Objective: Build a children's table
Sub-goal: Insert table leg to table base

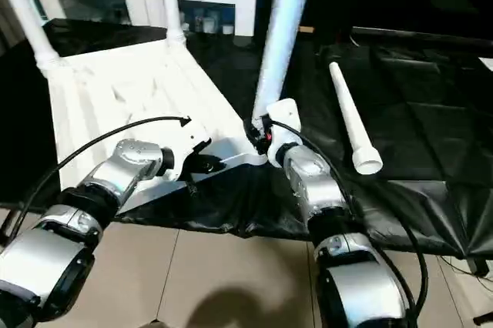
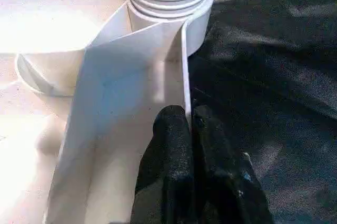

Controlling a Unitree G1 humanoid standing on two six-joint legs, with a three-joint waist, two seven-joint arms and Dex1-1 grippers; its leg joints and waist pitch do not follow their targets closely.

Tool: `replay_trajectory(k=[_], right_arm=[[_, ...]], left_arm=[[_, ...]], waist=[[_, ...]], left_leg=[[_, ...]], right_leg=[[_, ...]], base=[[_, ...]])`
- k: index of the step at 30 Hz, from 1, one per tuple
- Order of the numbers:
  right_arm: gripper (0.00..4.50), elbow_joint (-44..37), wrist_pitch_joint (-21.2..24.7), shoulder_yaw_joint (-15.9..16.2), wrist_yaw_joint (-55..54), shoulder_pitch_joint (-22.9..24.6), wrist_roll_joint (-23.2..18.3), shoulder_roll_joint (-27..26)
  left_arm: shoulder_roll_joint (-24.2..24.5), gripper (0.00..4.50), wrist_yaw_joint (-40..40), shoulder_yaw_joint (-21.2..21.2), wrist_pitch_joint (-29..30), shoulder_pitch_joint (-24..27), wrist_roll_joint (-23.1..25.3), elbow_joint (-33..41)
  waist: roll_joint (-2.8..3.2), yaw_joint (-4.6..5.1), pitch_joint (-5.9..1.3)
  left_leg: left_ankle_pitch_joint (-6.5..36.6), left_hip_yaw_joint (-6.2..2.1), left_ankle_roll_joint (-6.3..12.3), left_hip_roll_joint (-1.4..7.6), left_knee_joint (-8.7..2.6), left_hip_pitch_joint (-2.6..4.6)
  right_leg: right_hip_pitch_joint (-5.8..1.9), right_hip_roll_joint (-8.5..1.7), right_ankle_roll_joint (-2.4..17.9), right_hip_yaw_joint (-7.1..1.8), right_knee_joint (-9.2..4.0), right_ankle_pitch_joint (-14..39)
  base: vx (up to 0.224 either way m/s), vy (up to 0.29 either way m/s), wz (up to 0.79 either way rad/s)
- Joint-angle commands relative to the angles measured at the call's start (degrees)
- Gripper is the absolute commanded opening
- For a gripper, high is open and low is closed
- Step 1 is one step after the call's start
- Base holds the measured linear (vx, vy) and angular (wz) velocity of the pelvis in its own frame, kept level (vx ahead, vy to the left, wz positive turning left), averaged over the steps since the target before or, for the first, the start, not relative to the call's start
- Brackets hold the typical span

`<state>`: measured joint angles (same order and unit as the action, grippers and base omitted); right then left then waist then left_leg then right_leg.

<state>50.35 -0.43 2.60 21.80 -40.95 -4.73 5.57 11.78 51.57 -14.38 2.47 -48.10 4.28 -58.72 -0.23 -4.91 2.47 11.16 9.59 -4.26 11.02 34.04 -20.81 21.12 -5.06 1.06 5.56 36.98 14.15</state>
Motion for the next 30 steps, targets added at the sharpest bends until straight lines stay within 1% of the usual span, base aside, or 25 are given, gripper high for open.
replay_trajectory(k=[1, 2, 3, 4, 5, 7, 8, 9, 10, 11, 13, 14, 15, 16, 17, 18, 19, 20, 21, 22, 23, 24, 25, 27, 30], right_arm=[[1.89, 6.05, 3.18, 2.41, 0.97, 2.41, 1.64, -0.87], [1.89, 6.54, 2.66, 1.98, 1.38, 2.0, 1.43, -1.02], [2.24, 6.8, 1.78, 1.83, 1.76, 1.68, 1.51, -1.03], [2.24, 6.81, 1.77, 1.82, 1.77, 1.67, 1.51, -1.03], [2.62, 6.96, 1.19, 1.58, 2.35, 1.45, 1.59, -1.05], [2.69, 7.04, 0.6, 1.28, 2.71, 1.21, 1.56, -0.95], [2.69, 7.2, 0.38, 1.08, 3.11, 0.94, 1.56, -0.76], [2.93, 7.56, 0.19, 0.83, 3.65, 0.6, 1.41, -0.53], [3.05, 7.56, 0.19, 0.83, 3.65, 0.6, 1.41, -0.53], [3.1, 8.04, -0.38, 0.87, 4.39, 0.2, 1.5, -0.17], [3.23, 8.19, -0.75, 1.02, 4.63, 0.09, 1.65, -0.04], [3.38, 8.44, -1.08, 0.98, 5.31, -0.1, 1.59, 0.18], [3.49, 8.49, -1.26, 0.89, 6.3, -0.24, 1.4, 0.53], [3.54, 8.46, -1.33, 0.91, 6.48, -0.25, 1.4, 0.6], [3.59, 8.36, -1.62, 0.98, 7.23, -0.26, 1.38, 0.88], [3.59, 8.11, -1.94, 1.2, 7.85, -0.2, 1.53, 1.22], [3.69, 7.83, -2.22, 1.38, 8.86, -0.1, 1.56, 1.53], [3.92, 7.71, -2.32, 1.45, 9.32, -0.06, 1.56, 1.65], [3.96, 6.98, -2.83, 1.71, 11.09, 0.25, 1.43, 2.06], [3.96, 5.48, -3.56, 1.88, 15.07, 0.84, 0.82, 2.9], [3.96, 5.48, -3.56, 1.88, 15.07, 0.84, 0.82, 2.9], [3.96, 4.48, -3.95, 2.04, 17.13, 1.23, 0.56, 3.5], [3.96, 3.7, -4.26, 2.16, 18.83, 1.53, 0.31, 4.01], [3.96, 3.28, -4.67, 2.17, 20.54, 1.71, 0.09, 4.42], [3.96, 2.12, -5.83, 2.4, 23.59, 2.25, -0.14, 5.49]], left_arm=[[-0.46, 0.0, 1.11, -0.53, -1.96, -0.95, 0.25, 3.21], [-0.35, 0.0, 1.18, -0.48, -2.19, -0.8, 0.27, 3.35], [-0.17, 0.0, 1.78, -0.59, -2.79, -0.57, 0.31, 3.62], [-0.16, 0.0, 1.8, -0.59, -2.8, -0.56, 0.31, 3.63], [-0.01, 0.0, 2.31, -0.57, -3.24, -0.35, 0.36, 3.88], [0.24, 0.0, 3.32, -0.71, -3.97, -0.07, 0.35, 4.35], [0.51, 0.0, 4.52, -0.78, -4.56, 0.24, 0.15, 4.97], [0.9, 0.0, 5.89, -1.05, -4.87, 0.64, -0.01, 5.75], [0.9, 0.0, 5.89, -1.05, -4.87, 0.64, -0.01, 5.75], [1.39, 0.0, 7.64, -1.41, -5.5, 1.17, -0.25, 6.54], [1.53, 0.0, 8.11, -1.52, -5.76, 1.34, -0.32, 6.76], [1.85, 0.0, 8.92, -1.73, -6.21, 1.64, -0.36, 7.11], [2.19, 0.0, 9.79, -1.9, -6.28, 1.92, -0.44, 7.46], [2.25, 0.0, 9.93, -1.93, -6.32, 1.97, -0.46, 7.51], [2.5, 0.0, 10.54, -2.04, -6.49, 2.15, -0.52, 7.72], [2.75, 0.0, 11.18, -2.1, -6.57, 2.3, -0.61, 7.87], [2.99, 0.0, 11.7, -2.12, -6.71, 2.39, -0.66, 7.89], [3.09, 0.0, 11.88, -2.13, -6.78, 2.42, -0.68, 7.89], [3.37, 0.0, 12.5, -2.11, -7.42, 2.5, -0.74, 7.81], [4.05, 0.0, 14.01, -2.05, -8.38, 2.78, -0.76, 8.07], [4.05, 0.0, 14.01, -2.05, -8.38, 2.78, -0.76, 8.07], [4.5, 0.0, 15.01, -2.09, -8.93, 2.94, -0.8, 8.21], [4.84, 0.0, 16.01, -2.07, -9.17, 3.04, -0.94, 8.23], [5.16, 0.0, 16.82, -2.06, -9.31, 3.12, -1.09, 8.29], [5.94, 0.0, 18.4, -2.29, -10.21, 3.13, -1.01, 8.05]], waist=[[0.5, -0.04, -2.87], [0.48, -0.05, -2.83], [-0.26, 0.05, -2.83], [0.01, -0.12, -2.78], [0.16, -0.05, -2.74], [0.09, -0.03, -2.76], [0.09, -0.09, -2.89], [0.11, -0.11, -2.99], [0.12, -0.07, -3.02], [0.1, -0.15, -3.13], [0.15, -0.21, -3.46], [0.09, -0.24, -3.69], [0.27, -0.3, -3.74], [0.23, -0.35, -3.76], [0.2, -0.29, -3.68], [0.22, -0.36, -3.67], [0.21, -0.4, -3.61], [0.27, -0.45, -3.59], [0.23, -0.5, -3.58], [0.2, -0.51, -3.58], [0.19, -0.74, -3.57], [0.24, -0.74, -3.54], [0.57, -0.88, -3.56], [0.44, -0.98, -3.55], [0.53, -1.33, -3.6]], left_leg=[[10.06, -0.73, 1.38, 2.72, -4.57, 0.38], [9.93, -0.71, 1.38, 2.74, -4.62, 0.4], [9.77, -0.62, 1.58, 2.76, -4.62, 0.34], [9.6, -0.68, 1.66, 2.73, -4.68, 0.28], [9.89, -0.64, 1.52, 2.82, -4.71, 0.46], [9.98, -0.61, 1.52, 2.81, -4.72, 0.6], [9.29, -0.63, 1.59, 2.89, -4.66, 0.53], [8.67, -0.65, 1.73, 2.92, -4.64, 0.51], [7.5, -0.55, 2.24, 2.85, -4.48, 0.44], [6.28, -0.5, 2.72, 2.83, -4.36, 0.43], [3.71, -0.44, 3.76, 2.75, -3.99, 0.37], [1.58, -0.38, 4.83, 2.65, -3.65, 0.29], [0.11, -0.36, 5.82, 2.6, -3.55, 0.13], [-0.06, -0.32, 6.27, 2.61, -3.42, 0.15], [0.13, -0.31, 6.95, 2.63, -3.41, -0.01], [0.56, -0.28, 7.07, 2.67, -3.41, 0.08], [1.33, -0.25, 7.13, 2.69, -3.42, 0.07], [1.91, -0.25, 7.03, 2.73, -3.45, 0.02], [2.05, -0.26, 6.89, 2.77, -3.45, -0.02], [2.08, -0.25, 6.85, 2.78, -3.44, -0.02], [2.18, -0.21, 7.07, 2.77, -3.36, -0.05], [2.05, -0.18, 7.14, 2.8, -3.36, -0.08], [2.17, -0.25, 7.21, 2.93, -3.37, 0.0], [2.35, -0.18, 7.31, 2.89, -3.33, 0.01], [2.1, -0.19, 7.13, 2.91, -3.27, 0.02]], right_leg=[[-2.44, -4.69, 13.67, -3.84, -5.32, 3.25], [-2.42, -4.63, 13.57, -3.87, -5.32, 3.07], [-2.46, -4.63, 13.46, -3.9, -5.36, 3.05], [-2.52, -4.75, 13.35, -3.89, -5.28, 3.83], [-2.31, -4.75, 13.3, -3.96, -5.4, 4.21], [-2.27, -4.65, 13.63, -4.02, -5.33, 3.37], [-2.4, -4.7, 13.84, -4.04, -5.08, 1.78], [-2.42, -4.68, 14.03, -4.0, -4.91, 0.66], [-2.37, -4.63, 14.5, -3.99, -4.69, -1.48], [-2.41, -4.51, 14.77, -3.94, -4.44, -3.72], [-2.45, -4.51, 15.5, -3.89, -3.94, -7.93], [-2.4, -4.4, 16.05, -3.9, -3.52, -11.81], [-2.36, -4.26, 16.73, -3.72, -3.24, -14.44], [-2.29, -4.27, 16.88, -3.68, -3.21, -15.29], [-2.4, -4.26, 16.98, -3.63, -3.11, -15.95], [-2.34, -4.27, 17.01, -3.59, -3.18, -15.54], [-2.37, -4.36, 17.02, -3.61, -3.26, -14.46], [-2.42, -4.35, 16.94, -3.57, -3.33, -13.45], [-2.45, -4.38, 16.86, -3.58, -3.34, -13.05], [-2.45, -4.38, 16.83, -3.57, -3.32, -12.87], [-2.53, -4.35, 16.69, -3.54, -3.35, -12.81], [-2.46, -4.33, 16.67, -3.57, -3.3, -12.97], [-2.38, -4.33, 16.69, -3.53, -3.27, -12.84], [-2.35, -4.25, 16.81, -3.53, -3.28, -12.87], [-2.32, -4.3, 16.96, -3.52, -3.23, -12.73]], base=[[0.0, 0.0, 0.0], [0.0, 0.0, 0.0], [0.0, 0.0, 0.0], [0.0, 0.0, 0.0], [0.0, 0.0, 0.0], [0.0, 0.0, 0.0], [0.0, 0.0, 0.0], [0.0, 0.0, 0.0], [0.0, 0.0, 0.0], [0.0, 0.0, 0.0], [0.0, 0.0, 0.0], [0.0, 0.0, 0.0], [0.0, 0.0, 0.0], [0.0, 0.0, 0.0], [0.0, 0.0, 0.0], [0.0, 0.0, 0.0], [0.0, 0.0, 0.0], [0.0, 0.0, 0.0], [0.0, 0.0, 0.0], [0.0, 0.0, 0.0], [0.0, 0.0, 0.0], [0.0, 0.0, 0.0], [0.0, 0.0, 0.0], [0.0, 0.0, 0.0], [0.0, 0.0, 0.0]])
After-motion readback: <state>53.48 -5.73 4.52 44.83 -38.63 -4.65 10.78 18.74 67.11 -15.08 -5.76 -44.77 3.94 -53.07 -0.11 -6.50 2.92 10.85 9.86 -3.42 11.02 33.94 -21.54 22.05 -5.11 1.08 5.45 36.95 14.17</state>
